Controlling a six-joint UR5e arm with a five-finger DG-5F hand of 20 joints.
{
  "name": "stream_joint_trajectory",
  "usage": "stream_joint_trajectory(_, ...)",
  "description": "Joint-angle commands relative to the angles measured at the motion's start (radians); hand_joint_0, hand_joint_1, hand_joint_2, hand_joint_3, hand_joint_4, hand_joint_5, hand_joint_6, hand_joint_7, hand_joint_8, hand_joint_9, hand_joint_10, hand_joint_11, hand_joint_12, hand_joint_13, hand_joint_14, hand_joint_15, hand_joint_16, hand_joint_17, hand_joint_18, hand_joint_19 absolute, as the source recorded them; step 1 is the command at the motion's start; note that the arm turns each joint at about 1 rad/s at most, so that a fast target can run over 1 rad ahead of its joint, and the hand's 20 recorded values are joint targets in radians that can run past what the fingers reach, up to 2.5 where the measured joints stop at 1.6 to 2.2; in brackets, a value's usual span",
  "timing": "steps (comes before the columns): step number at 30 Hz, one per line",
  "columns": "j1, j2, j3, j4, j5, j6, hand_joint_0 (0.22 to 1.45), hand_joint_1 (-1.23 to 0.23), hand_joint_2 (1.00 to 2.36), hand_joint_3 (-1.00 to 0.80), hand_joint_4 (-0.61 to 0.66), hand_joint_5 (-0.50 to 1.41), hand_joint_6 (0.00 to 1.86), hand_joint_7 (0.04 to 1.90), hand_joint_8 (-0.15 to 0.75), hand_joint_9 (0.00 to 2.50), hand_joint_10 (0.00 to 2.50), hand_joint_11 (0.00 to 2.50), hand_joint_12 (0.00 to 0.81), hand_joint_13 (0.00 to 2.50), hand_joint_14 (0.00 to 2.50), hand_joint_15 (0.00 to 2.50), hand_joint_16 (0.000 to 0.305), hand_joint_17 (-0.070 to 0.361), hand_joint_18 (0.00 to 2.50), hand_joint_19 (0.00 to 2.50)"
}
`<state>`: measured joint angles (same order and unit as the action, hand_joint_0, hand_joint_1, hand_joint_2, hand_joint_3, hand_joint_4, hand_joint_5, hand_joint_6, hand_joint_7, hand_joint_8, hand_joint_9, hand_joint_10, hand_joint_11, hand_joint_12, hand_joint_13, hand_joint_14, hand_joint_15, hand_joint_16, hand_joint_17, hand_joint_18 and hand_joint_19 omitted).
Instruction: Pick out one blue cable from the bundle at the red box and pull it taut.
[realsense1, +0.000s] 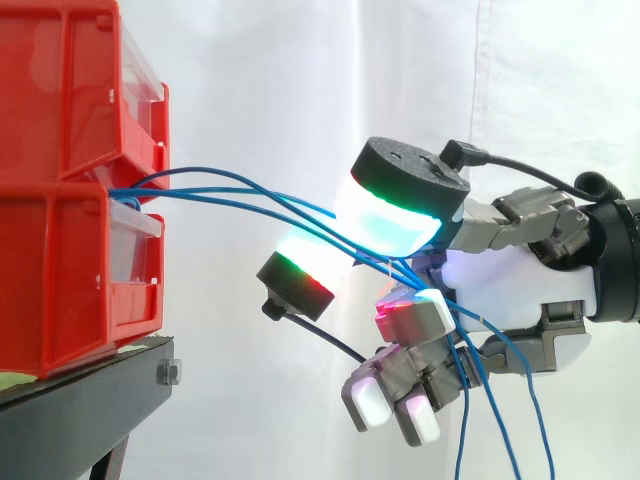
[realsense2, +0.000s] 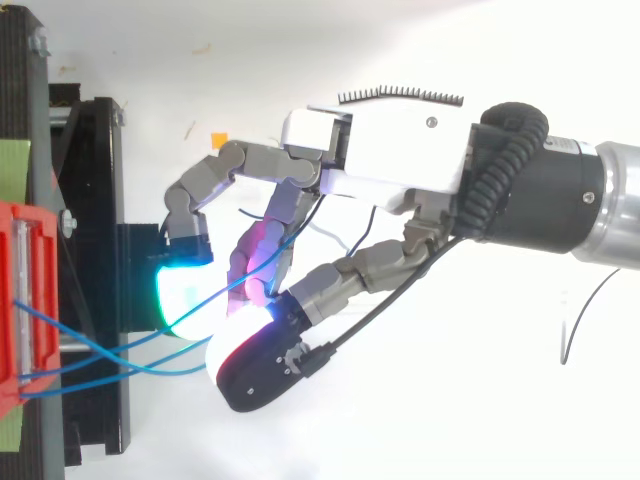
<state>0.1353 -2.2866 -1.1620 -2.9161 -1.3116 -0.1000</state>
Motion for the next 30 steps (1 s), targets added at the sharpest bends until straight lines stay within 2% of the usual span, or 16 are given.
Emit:
stream_joint_trajectory(1, 0.0, -0.001, 0.001, 0.0, 0.0, 0.002, 0.47, -0.79, 1.0, -0.5, -0.05, -0.08, 0.84, 0.97, 0.288, 1.38, 0.02, 0.77, 0.431, 1.0, 0.02, 0.55, 0.062, 0.14, 0.92, 0.78)
stream_joint_trajectory(10, 0.0, 0.001, -0.001, 0.0, 0.0, 0.002, 0.47, -0.61, 1.0, -0.5, -0.1, -0.07, 0.79, 1.01, 0.29, 1.41, 0.03, 0.73, 0.435, 1.02, 0.02, 0.54, 0.063, 0.141, 0.94, 0.77)
stream_joint_trajectory(15, 0.0, -0.001, 0.001, 0.0, 0.0, 0.002, 0.49, -0.56, 1.0, -0.5, -0.12, -0.07, 0.78, 1.02, 0.283, 1.42, 0.02, 0.73, 0.425, 1.02, 0.02, 0.55, 0.06, 0.135, 0.92, 0.78)
stream_joint_trajectory(19, 0.0, 0.001, 0.001, 0.0, 0.0, 0.0, 0.59, -0.5, 1.0, -0.5, -0.15, -0.06, 0.76, 1.07, 0.263, 1.42, 0.03, 0.75, 0.398, 1.02, 0.02, 0.56, 0.053, 0.12, 0.9, 0.81)
stream_joint_trajectory(24, 0.0, 0.001, 0.001, 0.0, 0.0, 0.002, 0.62, -0.6, 1.0, -0.5, -0.1, -0.05, 0.76, 1.09, 0.258, 1.43, 0.03, 0.75, 0.4, 1.02, 0.02, 0.56, 0.053, 0.12, 0.9, 0.81)
stream_joint_trajectory(30, 0.0, 0.001, 0.001, 0.0, 0.0, 0.002, 0.62, -0.69, 1.01, -0.4, -0.06, -0.06, 0.78, 1.12, 0.273, 1.42, 0.03, 0.77, 0.405, 1.02, 0.02, 0.57, 0.054, 0.121, 0.91, 0.81)
